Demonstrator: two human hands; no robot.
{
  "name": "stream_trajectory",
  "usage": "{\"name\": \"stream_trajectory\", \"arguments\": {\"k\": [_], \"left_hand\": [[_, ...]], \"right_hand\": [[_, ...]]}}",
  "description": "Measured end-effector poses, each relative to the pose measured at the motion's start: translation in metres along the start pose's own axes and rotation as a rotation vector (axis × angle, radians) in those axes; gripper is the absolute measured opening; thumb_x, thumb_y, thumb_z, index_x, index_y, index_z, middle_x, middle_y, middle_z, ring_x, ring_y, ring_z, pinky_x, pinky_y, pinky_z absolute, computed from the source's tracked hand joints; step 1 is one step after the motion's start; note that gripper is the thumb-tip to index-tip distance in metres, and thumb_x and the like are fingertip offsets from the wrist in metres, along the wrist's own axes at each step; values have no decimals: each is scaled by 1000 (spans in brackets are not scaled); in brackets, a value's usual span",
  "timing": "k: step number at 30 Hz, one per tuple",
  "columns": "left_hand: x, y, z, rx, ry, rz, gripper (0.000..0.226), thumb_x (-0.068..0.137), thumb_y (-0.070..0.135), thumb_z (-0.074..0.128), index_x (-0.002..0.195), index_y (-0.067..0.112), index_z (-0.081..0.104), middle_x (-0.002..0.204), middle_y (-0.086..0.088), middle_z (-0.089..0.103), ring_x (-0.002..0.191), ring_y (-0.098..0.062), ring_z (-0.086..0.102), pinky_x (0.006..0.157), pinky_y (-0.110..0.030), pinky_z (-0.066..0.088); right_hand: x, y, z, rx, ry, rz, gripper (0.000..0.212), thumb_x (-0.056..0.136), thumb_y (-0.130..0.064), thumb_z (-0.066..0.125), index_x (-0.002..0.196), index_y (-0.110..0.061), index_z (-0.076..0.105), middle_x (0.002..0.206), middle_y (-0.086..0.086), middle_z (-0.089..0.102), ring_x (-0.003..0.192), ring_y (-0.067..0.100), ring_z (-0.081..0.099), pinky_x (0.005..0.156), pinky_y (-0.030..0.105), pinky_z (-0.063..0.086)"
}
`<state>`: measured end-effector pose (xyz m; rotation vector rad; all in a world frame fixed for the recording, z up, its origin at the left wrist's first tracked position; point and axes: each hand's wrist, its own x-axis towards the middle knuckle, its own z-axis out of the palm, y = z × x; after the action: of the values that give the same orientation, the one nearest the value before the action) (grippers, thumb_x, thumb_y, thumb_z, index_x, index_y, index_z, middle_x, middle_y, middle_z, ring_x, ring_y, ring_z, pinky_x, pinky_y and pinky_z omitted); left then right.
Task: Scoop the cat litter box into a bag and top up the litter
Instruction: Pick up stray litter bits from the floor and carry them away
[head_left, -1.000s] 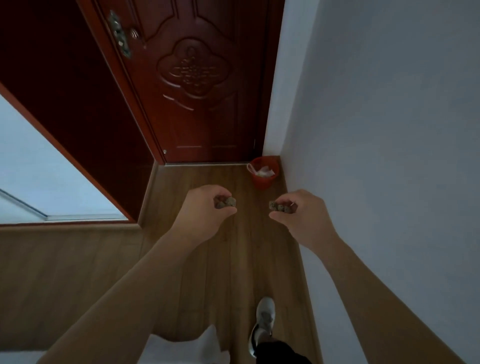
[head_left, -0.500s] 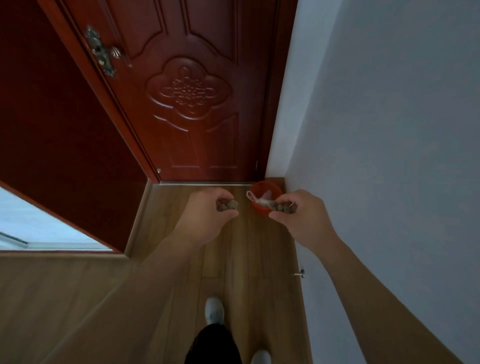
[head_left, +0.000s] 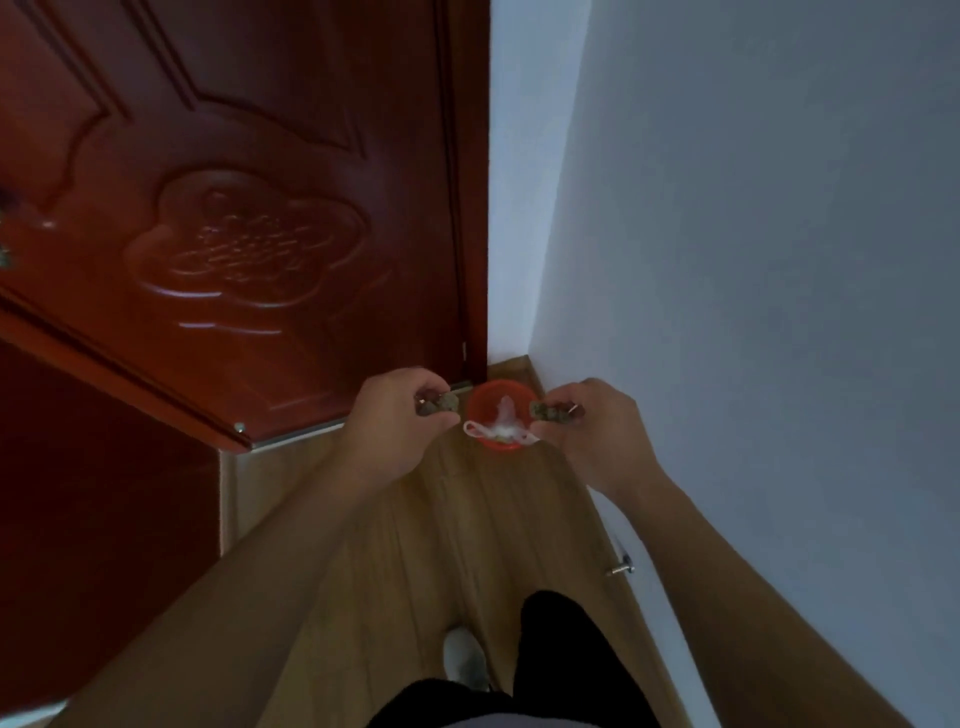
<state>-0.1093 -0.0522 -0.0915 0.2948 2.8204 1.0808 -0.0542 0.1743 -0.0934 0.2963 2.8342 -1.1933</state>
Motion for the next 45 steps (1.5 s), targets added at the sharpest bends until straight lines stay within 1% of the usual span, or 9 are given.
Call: {"name": "stream_trajectory", "arguments": {"k": [7,12,15,19,26,33,36,39,45], "left_hand": [[100,1,30,24,-146,74,27,75,18,83,99,18,72,91,4,67,80,-11,62,72,-29,53],[165,-16,54,81,-196,53,24,73,20,84,94,20,72,85,9,63,74,-6,57,63,-12,37],[196,-30,70,56,-239,16,23,74,20,83,93,24,70,86,10,63,77,-7,59,63,-18,41],[231,-52,101,12,-309,15,24,73,16,83,93,20,71,87,9,66,77,-5,61,68,-20,48],[287,-134,201,32,-436,123,26,75,21,82,98,18,71,91,7,70,79,-2,64,70,-12,49],[321,-245,335,-3,-514,144,21,76,18,83,93,20,71,81,17,62,74,2,63,65,-9,49],[320,-294,396,15,-545,159,22,76,18,82,94,19,69,85,19,58,77,2,61,68,-6,45],[317,-337,449,34,-553,196,25,75,13,83,95,17,69,90,21,55,83,3,56,73,0,40],[330,-393,507,80,-484,207,20,74,10,80,93,14,73,94,1,71,87,-12,66,80,-24,52]], "right_hand": [[74,27,2,-40,49,105,25,84,-31,76,101,-13,76,87,-3,58,80,14,58,63,5,33],[140,49,19,-15,-28,129,18,85,-29,76,100,-21,75,87,-7,56,83,11,59,65,5,32],[174,58,32,12,-62,119,13,86,-29,74,97,-23,72,84,-13,50,76,1,50,65,4,33],[203,85,60,-4,-53,186,18,85,-35,75,97,-23,73,83,-16,49,78,3,50,69,7,31],[253,170,154,-25,-62,312,10,85,-34,74,81,-36,65,80,-16,52,74,0,50,64,15,30],[298,289,272,-16,-15,418,10,82,-33,77,91,-31,71,80,-20,51,74,-2,52,66,14,36],[307,340,330,23,-40,463,15,83,-32,74,97,-31,71,91,-13,63,80,4,59,70,19,43],[316,380,382,12,-87,495,15,87,-24,67,102,-27,71,97,-7,66,84,10,62,66,18,40],[338,422,437,-43,-97,514,23,86,-19,67,108,-21,72,109,1,63,95,20,62,75,26,41]]}}
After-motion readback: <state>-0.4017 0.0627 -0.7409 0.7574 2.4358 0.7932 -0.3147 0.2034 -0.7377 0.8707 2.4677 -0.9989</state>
